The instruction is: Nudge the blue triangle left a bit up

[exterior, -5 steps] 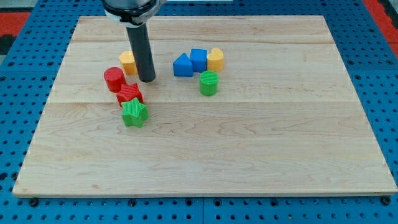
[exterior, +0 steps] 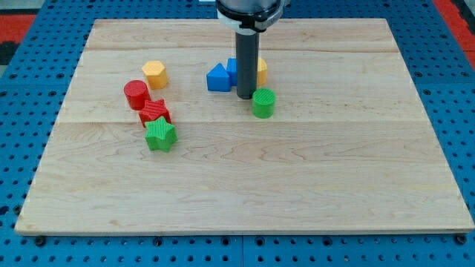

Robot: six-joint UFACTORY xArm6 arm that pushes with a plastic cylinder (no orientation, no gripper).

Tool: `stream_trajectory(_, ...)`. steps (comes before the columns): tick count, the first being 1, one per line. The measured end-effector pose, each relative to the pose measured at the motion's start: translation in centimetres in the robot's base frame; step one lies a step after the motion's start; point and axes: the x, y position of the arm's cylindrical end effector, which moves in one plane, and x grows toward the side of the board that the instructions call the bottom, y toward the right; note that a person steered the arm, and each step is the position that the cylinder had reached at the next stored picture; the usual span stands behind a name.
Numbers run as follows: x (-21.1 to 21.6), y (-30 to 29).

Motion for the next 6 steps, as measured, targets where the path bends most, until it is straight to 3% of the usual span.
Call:
stream_trajectory(3, -1.8, 0.1)
stream_trajectory(6, -1.8, -7.1)
